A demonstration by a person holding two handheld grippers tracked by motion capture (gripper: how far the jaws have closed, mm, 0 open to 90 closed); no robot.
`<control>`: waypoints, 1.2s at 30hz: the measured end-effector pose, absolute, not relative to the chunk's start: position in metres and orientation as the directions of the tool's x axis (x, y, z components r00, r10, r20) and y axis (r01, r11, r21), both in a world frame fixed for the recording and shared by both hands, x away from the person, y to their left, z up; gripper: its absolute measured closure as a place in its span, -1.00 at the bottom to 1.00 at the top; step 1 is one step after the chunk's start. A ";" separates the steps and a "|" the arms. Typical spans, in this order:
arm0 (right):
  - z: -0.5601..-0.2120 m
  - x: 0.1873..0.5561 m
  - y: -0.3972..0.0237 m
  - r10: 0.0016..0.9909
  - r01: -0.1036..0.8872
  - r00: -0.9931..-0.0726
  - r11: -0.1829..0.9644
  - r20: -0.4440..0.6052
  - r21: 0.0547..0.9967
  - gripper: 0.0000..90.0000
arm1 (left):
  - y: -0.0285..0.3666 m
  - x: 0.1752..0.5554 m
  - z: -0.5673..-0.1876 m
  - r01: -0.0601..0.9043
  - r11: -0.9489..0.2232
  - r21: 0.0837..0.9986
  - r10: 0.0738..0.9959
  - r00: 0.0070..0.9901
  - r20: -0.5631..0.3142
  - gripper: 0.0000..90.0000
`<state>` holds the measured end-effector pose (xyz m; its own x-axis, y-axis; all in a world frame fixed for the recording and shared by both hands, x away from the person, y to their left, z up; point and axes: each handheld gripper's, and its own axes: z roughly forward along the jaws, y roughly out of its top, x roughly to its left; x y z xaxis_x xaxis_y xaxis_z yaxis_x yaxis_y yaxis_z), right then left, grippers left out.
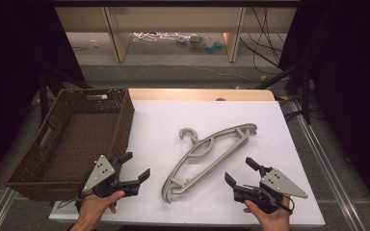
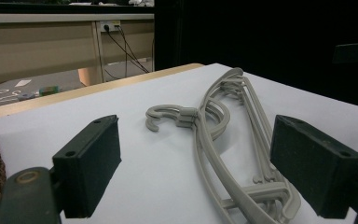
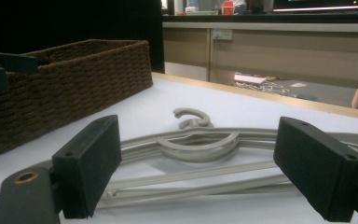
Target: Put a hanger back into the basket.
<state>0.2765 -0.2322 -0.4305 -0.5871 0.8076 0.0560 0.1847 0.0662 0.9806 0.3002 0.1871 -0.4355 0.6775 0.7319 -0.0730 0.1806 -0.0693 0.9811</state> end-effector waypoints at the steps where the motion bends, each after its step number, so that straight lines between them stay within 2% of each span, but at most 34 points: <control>1: -0.431 0.277 -0.232 0.810 0.183 -0.584 0.065 0.055 0.981 -0.65 | 0.187 0.300 -0.436 0.178 -0.069 0.982 0.729 0.681 -0.073 -0.65; 6: -0.430 0.276 -0.233 0.811 0.187 -0.582 0.065 0.058 0.980 -0.65 | 0.183 0.300 -0.436 0.162 -0.093 0.982 0.719 0.694 -0.046 -0.64; 10: -0.431 0.279 -0.235 0.811 0.138 -0.585 0.076 0.020 0.988 -0.65 | 0.183 0.301 -0.436 0.174 -0.086 0.981 0.723 0.688 -0.059 -0.64; 15: -0.430 0.279 -0.235 0.818 0.144 -0.575 0.081 0.017 0.986 -0.65 | 0.182 0.302 -0.437 0.195 -0.095 0.976 0.720 0.691 -0.068 -0.63; 22: -0.431 0.280 -0.236 0.817 0.137 -0.577 0.072 0.021 0.988 -0.65 | 0.174 0.310 -0.433 0.217 -0.101 0.971 0.723 0.686 -0.078 -0.50; 26: -0.431 0.280 -0.236 0.824 0.137 -0.565 0.053 0.034 0.989 -0.64 | 0.160 0.318 -0.427 0.234 -0.162 0.959 0.712 0.701 -0.051 -0.44; 28: -0.431 0.279 -0.237 0.826 0.158 -0.562 0.055 0.044 0.986 -0.64 | 0.153 0.323 -0.424 0.249 -0.193 0.949 0.705 0.708 -0.042 -0.43; 29: -0.430 0.276 -0.238 0.830 0.203 -0.554 0.060 0.064 0.977 -0.64 | 0.149 0.325 -0.424 0.260 -0.200 0.945 0.701 0.711 -0.048 -0.42; 31: -0.430 0.276 -0.238 0.828 0.213 -0.556 0.062 0.069 0.975 -0.64 | 0.143 0.331 -0.424 0.263 -0.247 0.933 0.689 0.724 -0.021 -0.41; 36: -0.430 0.276 -0.238 0.825 0.218 -0.560 0.057 0.078 0.974 -0.64 | 0.126 0.347 -0.426 0.325 -0.312 0.893 0.662 0.749 -0.041 -0.34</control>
